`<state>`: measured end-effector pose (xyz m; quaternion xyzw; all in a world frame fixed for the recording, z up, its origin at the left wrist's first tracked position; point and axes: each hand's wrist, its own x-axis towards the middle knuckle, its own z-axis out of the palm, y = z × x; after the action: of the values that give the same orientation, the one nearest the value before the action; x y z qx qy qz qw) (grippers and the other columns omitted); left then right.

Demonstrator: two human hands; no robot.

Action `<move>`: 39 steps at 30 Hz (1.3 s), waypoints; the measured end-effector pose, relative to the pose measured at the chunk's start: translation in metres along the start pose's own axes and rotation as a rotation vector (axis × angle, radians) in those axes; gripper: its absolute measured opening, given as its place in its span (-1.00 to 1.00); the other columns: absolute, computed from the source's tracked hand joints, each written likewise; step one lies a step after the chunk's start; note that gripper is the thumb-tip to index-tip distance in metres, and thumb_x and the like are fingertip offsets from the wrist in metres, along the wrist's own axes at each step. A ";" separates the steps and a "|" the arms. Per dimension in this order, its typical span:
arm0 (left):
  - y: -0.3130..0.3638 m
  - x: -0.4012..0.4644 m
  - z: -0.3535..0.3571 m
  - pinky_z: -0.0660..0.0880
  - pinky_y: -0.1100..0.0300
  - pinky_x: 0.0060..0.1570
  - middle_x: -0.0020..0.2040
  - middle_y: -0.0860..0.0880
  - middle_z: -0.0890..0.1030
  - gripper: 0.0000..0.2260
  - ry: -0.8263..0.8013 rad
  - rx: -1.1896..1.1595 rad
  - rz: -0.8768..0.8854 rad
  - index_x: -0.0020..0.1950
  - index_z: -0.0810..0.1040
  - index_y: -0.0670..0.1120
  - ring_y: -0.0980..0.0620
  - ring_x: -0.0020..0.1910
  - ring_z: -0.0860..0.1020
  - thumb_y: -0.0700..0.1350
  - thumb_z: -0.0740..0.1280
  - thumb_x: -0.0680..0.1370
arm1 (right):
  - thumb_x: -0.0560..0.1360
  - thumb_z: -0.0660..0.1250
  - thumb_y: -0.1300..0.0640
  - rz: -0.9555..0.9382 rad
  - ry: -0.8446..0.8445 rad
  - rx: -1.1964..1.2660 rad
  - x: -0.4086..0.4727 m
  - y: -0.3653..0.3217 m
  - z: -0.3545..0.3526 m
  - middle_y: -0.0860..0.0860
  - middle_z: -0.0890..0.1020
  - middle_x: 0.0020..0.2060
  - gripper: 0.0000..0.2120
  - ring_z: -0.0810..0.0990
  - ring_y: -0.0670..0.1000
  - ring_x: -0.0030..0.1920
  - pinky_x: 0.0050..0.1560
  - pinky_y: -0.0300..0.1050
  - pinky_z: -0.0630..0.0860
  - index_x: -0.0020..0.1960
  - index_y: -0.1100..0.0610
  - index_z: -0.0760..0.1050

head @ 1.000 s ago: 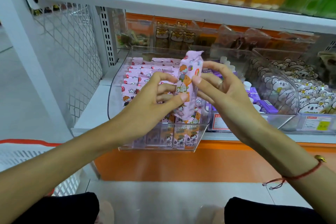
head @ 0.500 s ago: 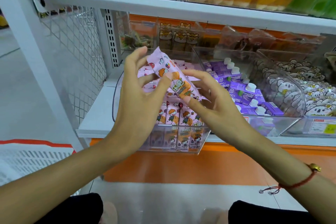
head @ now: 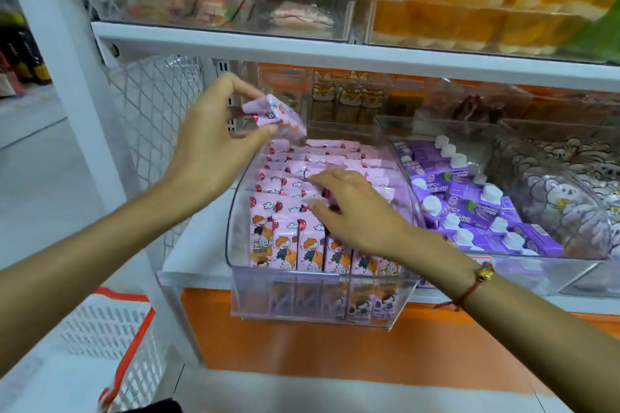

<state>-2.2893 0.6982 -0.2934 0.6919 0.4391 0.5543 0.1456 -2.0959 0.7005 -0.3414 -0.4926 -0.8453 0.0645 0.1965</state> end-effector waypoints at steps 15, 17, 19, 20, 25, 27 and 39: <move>-0.054 0.080 0.037 0.40 0.53 -0.34 -0.19 0.11 0.52 -0.78 -0.361 0.384 -0.034 -0.08 0.39 -0.06 0.23 -0.24 0.52 -0.26 0.41 0.48 | 0.62 0.11 -0.06 -0.021 0.023 -0.058 -0.004 0.000 0.001 -0.01 0.48 0.24 -0.61 0.36 -0.02 0.24 0.02 -0.21 0.26 0.42 -0.01 0.31; -0.057 0.086 0.040 0.46 0.39 -0.16 -0.06 0.03 0.55 -0.81 -0.414 0.439 -0.041 0.01 0.43 -0.08 0.07 -0.13 0.56 -0.24 0.40 0.49 | 0.62 0.11 -0.06 -0.025 0.022 -0.059 -0.004 0.000 0.001 -0.01 0.47 0.25 -0.61 0.35 -0.02 0.25 0.03 -0.22 0.26 0.42 -0.01 0.31; -0.060 0.094 0.046 0.48 0.18 -0.03 0.11 -0.04 0.55 -0.71 -0.431 0.569 -0.057 0.20 0.46 -0.08 -0.04 0.00 0.54 -0.17 0.41 0.50 | 0.62 0.11 -0.06 -0.024 0.019 -0.067 -0.004 0.001 0.002 -0.01 0.47 0.26 -0.61 0.35 -0.02 0.26 0.02 -0.23 0.24 0.42 -0.01 0.31; -0.061 0.097 0.050 0.46 0.15 0.00 0.16 -0.05 0.54 -0.66 -0.426 0.637 -0.065 0.26 0.46 -0.08 -0.05 0.04 0.52 -0.15 0.41 0.51 | 0.62 0.11 -0.06 -0.025 0.017 -0.068 -0.004 0.001 0.002 -0.01 0.47 0.27 -0.61 0.35 -0.03 0.26 0.02 -0.24 0.23 0.42 0.00 0.31; -0.070 0.100 0.068 0.43 0.13 0.14 0.29 -0.08 0.52 -0.72 -0.585 0.909 -0.019 0.31 0.52 -0.06 -0.13 0.21 0.49 -0.13 0.29 0.59 | 0.63 0.09 -0.04 -0.030 0.015 -0.061 -0.007 0.001 0.002 -0.03 0.46 0.29 -0.61 0.34 -0.03 0.29 0.13 -0.20 0.29 0.43 0.01 0.30; -0.074 0.097 0.069 0.40 0.17 0.06 0.33 -0.03 0.51 -0.69 -0.638 0.976 0.012 0.34 0.49 0.02 -0.11 0.22 0.50 -0.17 0.22 0.62 | 0.64 0.08 -0.03 -0.026 0.012 -0.069 -0.007 0.001 0.002 -0.03 0.46 0.30 -0.61 0.33 -0.02 0.29 0.17 -0.18 0.30 0.44 0.01 0.29; -0.069 0.092 0.069 0.47 0.17 -0.15 0.06 -0.08 0.62 -0.77 -0.722 1.036 0.156 0.16 0.59 -0.06 -0.06 -0.09 0.54 0.01 0.26 0.60 | 0.61 0.01 -0.13 -0.098 0.002 -0.100 -0.034 -0.013 -0.021 -0.10 0.41 0.34 -0.60 0.32 -0.07 0.32 0.10 -0.21 0.24 0.39 -0.07 0.36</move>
<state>-2.2581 0.8279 -0.3056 0.8458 0.5219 0.0107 -0.1102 -2.0832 0.6632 -0.3276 -0.4597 -0.8704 0.0121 0.1756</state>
